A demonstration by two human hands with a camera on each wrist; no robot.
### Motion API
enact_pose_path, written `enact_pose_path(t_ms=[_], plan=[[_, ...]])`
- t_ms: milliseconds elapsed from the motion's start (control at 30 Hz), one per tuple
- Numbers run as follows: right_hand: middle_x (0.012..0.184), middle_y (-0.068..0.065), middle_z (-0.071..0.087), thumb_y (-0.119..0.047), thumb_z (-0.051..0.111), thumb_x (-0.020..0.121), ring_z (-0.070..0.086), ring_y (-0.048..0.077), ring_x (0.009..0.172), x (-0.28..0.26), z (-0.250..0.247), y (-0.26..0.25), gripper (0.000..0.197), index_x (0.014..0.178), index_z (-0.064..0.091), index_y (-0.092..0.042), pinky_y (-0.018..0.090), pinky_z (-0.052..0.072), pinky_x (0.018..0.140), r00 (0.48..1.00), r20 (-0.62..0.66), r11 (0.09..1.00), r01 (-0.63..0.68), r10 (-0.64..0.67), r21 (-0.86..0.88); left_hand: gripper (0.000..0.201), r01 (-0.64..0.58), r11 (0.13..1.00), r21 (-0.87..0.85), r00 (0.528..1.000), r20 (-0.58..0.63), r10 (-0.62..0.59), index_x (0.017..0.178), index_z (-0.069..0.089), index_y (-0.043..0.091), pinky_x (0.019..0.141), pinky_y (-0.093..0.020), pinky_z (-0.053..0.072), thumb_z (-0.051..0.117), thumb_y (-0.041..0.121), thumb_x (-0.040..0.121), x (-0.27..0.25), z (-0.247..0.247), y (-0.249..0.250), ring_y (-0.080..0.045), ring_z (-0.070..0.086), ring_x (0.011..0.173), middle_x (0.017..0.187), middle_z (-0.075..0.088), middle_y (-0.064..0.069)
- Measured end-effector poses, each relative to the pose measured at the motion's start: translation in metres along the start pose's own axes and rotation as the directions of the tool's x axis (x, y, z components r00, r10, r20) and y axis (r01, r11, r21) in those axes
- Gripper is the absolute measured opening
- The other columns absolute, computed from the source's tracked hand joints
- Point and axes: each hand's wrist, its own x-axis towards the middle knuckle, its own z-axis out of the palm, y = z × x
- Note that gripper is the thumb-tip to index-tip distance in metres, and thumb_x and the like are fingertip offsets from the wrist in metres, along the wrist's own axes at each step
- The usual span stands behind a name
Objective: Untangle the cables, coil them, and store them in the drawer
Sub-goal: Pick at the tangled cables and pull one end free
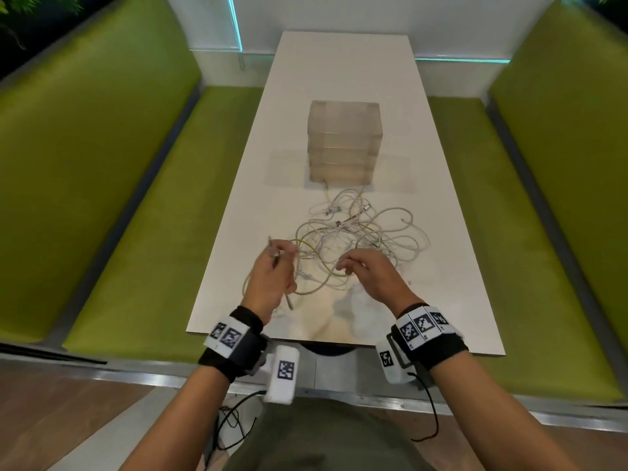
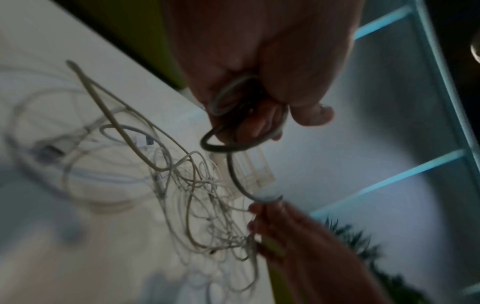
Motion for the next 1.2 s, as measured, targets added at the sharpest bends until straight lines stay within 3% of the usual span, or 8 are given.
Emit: enact_pose_path(t_ms=[133,233,333,533,667,833,967,1200], plan=[[0.075,-0.002,0.07,-0.02,0.055,0.087,0.062,0.013,0.071,0.001,0.006,-0.008,0.02,0.083,0.074,-0.016,0.025,0.045,0.068,0.999,0.035,0.998,0.041,-0.04,-0.04,0.027,-0.076,0.892,0.445,0.972,0.233,-0.033,0.094,0.059,0.021,0.048,-0.023,0.031,0.071,0.041,0.08,0.004,0.018,-0.014,-0.007,0.035,0.046,0.054,0.04,0.01],[0.071,-0.003,0.069,-0.016,0.056,0.09,0.061,0.015,0.068,-0.003,0.007,-0.006,0.018,0.086,0.074,-0.017,0.029,0.046,0.065,0.999,0.022,0.997,0.034,-0.032,-0.067,0.026,-0.118,0.83,0.545,0.97,0.244,-0.023,0.092,0.056,0.012,0.041,-0.016,0.029,0.065,0.036,0.087,0.008,0.03,-0.015,-0.004,0.037,0.043,0.055,0.044,0.009],[0.071,-0.001,0.068,-0.023,0.058,0.091,0.061,0.015,0.068,-0.003,0.007,-0.004,0.018,0.084,0.072,-0.015,0.03,0.046,0.065,1.0,0.006,0.998,0.019,-0.019,-0.055,0.031,-0.249,0.726,0.641,0.955,0.289,0.073,0.081,0.056,0.008,0.051,-0.019,0.034,0.056,0.037,0.093,0.013,0.029,-0.015,-0.009,0.046,0.056,0.062,0.051,0.005],[0.083,0.001,0.072,-0.015,0.063,0.086,0.064,0.023,0.083,0.012,-0.001,0.029,0.011,0.081,0.072,-0.014,0.039,0.049,0.078,0.996,-0.046,0.977,-0.079,0.071,-0.197,0.023,-0.225,0.911,0.345,0.974,0.084,0.209,0.084,0.062,0.005,0.052,-0.019,0.034,0.057,0.025,0.094,0.01,0.013,0.012,-0.001,0.039,0.048,0.057,0.049,0.01],[0.086,0.004,0.073,-0.016,0.063,0.087,0.061,0.027,0.086,0.021,-0.006,0.041,0.011,0.084,0.073,-0.014,0.041,0.047,0.079,0.991,-0.127,0.954,-0.069,0.032,-0.293,0.02,-0.2,0.955,0.221,0.977,-0.029,0.211,0.08,0.061,0.014,0.052,-0.022,0.034,0.054,0.023,0.096,0.008,-0.005,0.026,-0.004,0.034,0.05,0.047,0.044,0.016],[0.086,0.003,0.073,-0.019,0.063,0.087,0.06,0.029,0.087,0.027,-0.009,0.043,0.013,0.084,0.075,-0.016,0.042,0.046,0.079,0.989,-0.145,0.962,-0.037,-0.003,-0.271,0.021,-0.177,0.968,0.18,0.969,-0.142,0.203,0.086,0.06,0.003,0.045,-0.016,0.034,0.052,0.02,0.096,0.011,-0.016,0.023,-0.003,0.036,0.045,0.045,0.048,0.013],[0.087,0.006,0.07,-0.018,0.063,0.088,0.053,0.027,0.089,0.02,-0.005,0.03,0.014,0.088,0.076,-0.013,0.037,0.04,0.082,0.996,-0.061,0.969,0.055,-0.071,-0.242,0.021,-0.084,0.964,0.254,0.993,-0.054,0.101,0.09,0.065,0.008,0.056,-0.03,0.038,0.057,0.027,0.094,0.025,-0.009,-0.003,-0.005,0.039,0.05,0.054,0.045,0.013],[0.084,0.005,0.065,-0.029,0.049,0.089,0.047,0.024,0.08,0.009,0.01,0.016,0.028,0.091,0.075,-0.018,0.037,0.037,0.075,0.968,0.099,0.927,0.249,-0.231,-0.279,0.019,-0.058,0.939,0.338,0.986,0.165,0.001,0.077,0.061,0.016,0.056,-0.018,0.042,0.065,0.031,0.088,0.034,0.043,-0.014,-0.002,0.053,0.053,0.06,0.058,0.007]])
